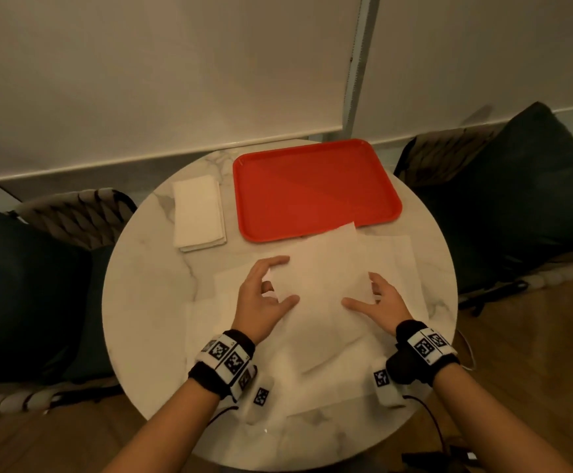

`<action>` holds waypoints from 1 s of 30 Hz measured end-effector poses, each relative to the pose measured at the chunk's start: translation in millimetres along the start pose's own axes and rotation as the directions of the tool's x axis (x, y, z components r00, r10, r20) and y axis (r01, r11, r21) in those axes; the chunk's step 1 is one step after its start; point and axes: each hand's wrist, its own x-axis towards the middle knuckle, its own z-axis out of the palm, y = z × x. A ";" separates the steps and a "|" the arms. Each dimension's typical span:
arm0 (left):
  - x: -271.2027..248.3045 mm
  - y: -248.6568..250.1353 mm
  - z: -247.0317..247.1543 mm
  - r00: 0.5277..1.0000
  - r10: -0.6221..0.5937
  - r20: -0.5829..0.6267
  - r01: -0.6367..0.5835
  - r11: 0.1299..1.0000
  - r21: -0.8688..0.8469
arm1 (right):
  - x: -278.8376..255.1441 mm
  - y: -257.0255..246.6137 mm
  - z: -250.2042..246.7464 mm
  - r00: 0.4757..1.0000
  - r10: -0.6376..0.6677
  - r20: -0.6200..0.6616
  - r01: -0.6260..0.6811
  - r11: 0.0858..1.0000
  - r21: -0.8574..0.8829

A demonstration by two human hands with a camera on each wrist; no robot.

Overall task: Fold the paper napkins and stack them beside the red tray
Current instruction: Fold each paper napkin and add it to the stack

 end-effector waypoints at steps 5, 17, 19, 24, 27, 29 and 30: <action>6.2 -10.8 -28.6 0.988 -0.120 -0.099 0.116 0.992 -0.051 | 3.5 -36.8 19.5 0.987 -0.158 -0.018 0.159 0.982 0.097; -0.6 15.5 -28.8 0.955 -0.202 -0.216 0.140 0.953 -0.269 | -28.7 -102.8 101.9 0.825 -0.553 0.118 0.565 0.795 -0.223; 1.3 16.1 -34.5 0.945 -0.212 -0.250 0.132 0.944 -0.302 | -30.1 -108.6 108.3 0.801 -0.554 0.229 0.595 0.778 -0.199; 11.7 7.0 -66.3 0.928 -0.215 -0.305 0.119 0.945 -0.303 | -13.8 -127.1 104.4 0.857 -0.506 0.096 0.510 0.860 -0.028; 17.6 4.3 -86.2 0.933 -0.192 -0.304 0.075 0.931 -0.356 | 6.6 -139.8 104.0 0.936 -0.349 0.042 0.341 0.930 0.135; 21.5 2.5 -97.6 0.939 -0.191 -0.286 0.066 0.917 -0.394 | 17.2 -149.9 107.2 0.951 -0.272 0.147 0.232 0.943 0.239; 23.6 1.3 -103.0 0.942 -0.197 -0.273 0.073 0.912 -0.404 | 20.6 -155.2 110.3 0.946 -0.245 0.211 0.177 0.938 0.297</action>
